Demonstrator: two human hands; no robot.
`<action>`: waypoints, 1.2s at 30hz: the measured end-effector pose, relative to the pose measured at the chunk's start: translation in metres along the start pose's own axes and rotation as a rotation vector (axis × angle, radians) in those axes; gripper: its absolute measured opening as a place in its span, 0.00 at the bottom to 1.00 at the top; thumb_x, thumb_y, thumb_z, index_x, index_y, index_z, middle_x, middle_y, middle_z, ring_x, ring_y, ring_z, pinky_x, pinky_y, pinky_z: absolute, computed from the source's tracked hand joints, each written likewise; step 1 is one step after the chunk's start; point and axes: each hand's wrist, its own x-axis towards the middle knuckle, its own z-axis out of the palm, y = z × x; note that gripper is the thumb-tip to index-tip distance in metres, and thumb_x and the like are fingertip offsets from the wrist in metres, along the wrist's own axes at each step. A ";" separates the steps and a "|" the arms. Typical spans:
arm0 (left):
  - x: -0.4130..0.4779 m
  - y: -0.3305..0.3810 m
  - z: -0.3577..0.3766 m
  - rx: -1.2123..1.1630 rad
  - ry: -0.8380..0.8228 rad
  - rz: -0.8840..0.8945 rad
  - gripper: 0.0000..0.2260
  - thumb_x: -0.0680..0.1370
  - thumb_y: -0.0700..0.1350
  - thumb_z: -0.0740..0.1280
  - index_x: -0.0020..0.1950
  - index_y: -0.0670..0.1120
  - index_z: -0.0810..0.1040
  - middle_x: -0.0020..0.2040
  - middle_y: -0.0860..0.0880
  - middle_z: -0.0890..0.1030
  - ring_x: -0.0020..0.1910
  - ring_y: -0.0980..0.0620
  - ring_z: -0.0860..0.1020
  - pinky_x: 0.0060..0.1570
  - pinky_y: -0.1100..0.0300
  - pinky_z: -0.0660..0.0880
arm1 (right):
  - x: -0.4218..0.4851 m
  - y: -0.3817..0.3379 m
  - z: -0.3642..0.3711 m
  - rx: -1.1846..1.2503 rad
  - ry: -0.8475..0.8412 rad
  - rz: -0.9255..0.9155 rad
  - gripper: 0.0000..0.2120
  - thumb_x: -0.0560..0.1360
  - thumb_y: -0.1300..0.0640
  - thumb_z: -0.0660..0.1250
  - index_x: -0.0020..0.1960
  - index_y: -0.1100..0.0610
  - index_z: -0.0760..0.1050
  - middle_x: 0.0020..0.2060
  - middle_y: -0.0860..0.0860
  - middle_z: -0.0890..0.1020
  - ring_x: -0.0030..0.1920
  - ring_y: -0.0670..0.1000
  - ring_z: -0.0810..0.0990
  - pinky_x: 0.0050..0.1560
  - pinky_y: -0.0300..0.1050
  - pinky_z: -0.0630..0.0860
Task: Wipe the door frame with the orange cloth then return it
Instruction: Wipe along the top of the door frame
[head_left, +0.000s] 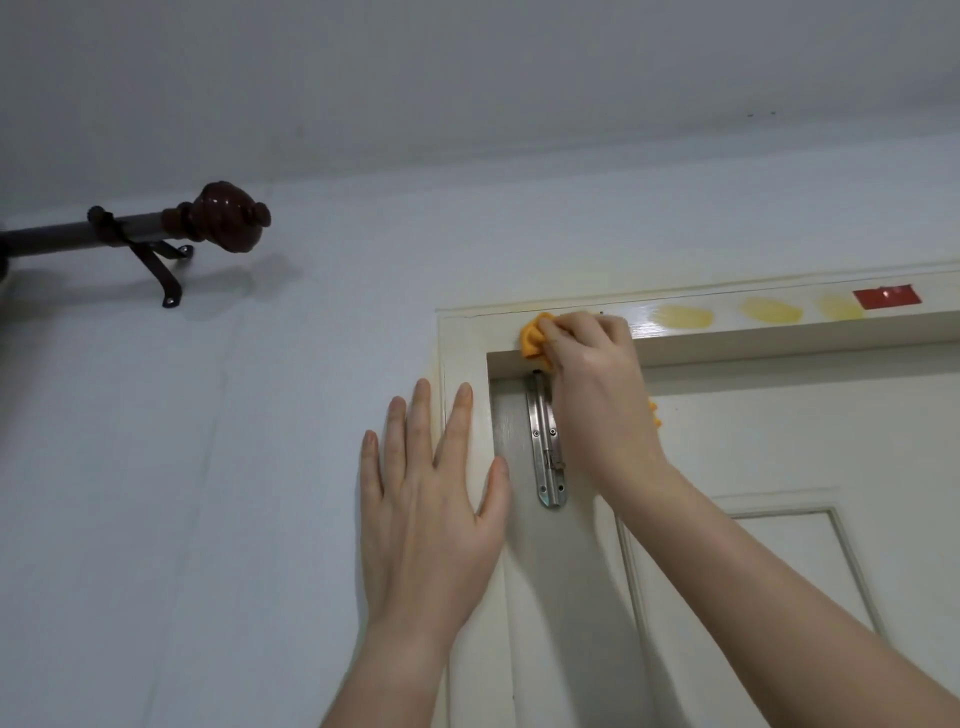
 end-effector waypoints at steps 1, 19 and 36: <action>0.000 0.000 0.000 0.005 -0.001 -0.004 0.32 0.86 0.65 0.51 0.89 0.61 0.49 0.90 0.50 0.51 0.89 0.48 0.48 0.87 0.44 0.47 | 0.005 0.002 0.000 -0.012 -0.004 0.019 0.17 0.72 0.75 0.68 0.53 0.57 0.81 0.50 0.49 0.81 0.54 0.55 0.71 0.54 0.42 0.71; 0.001 0.002 0.002 0.014 0.025 0.005 0.32 0.86 0.65 0.50 0.89 0.57 0.53 0.90 0.47 0.54 0.89 0.44 0.51 0.87 0.41 0.50 | -0.018 0.015 -0.009 0.003 0.108 0.038 0.14 0.80 0.71 0.67 0.59 0.59 0.84 0.51 0.52 0.82 0.53 0.58 0.73 0.55 0.41 0.70; -0.005 0.000 0.004 0.017 0.020 0.021 0.35 0.83 0.62 0.56 0.89 0.54 0.54 0.89 0.46 0.56 0.89 0.44 0.53 0.86 0.40 0.53 | -0.016 0.020 -0.008 0.023 0.181 0.088 0.13 0.81 0.69 0.67 0.62 0.60 0.84 0.53 0.53 0.83 0.54 0.60 0.75 0.59 0.41 0.70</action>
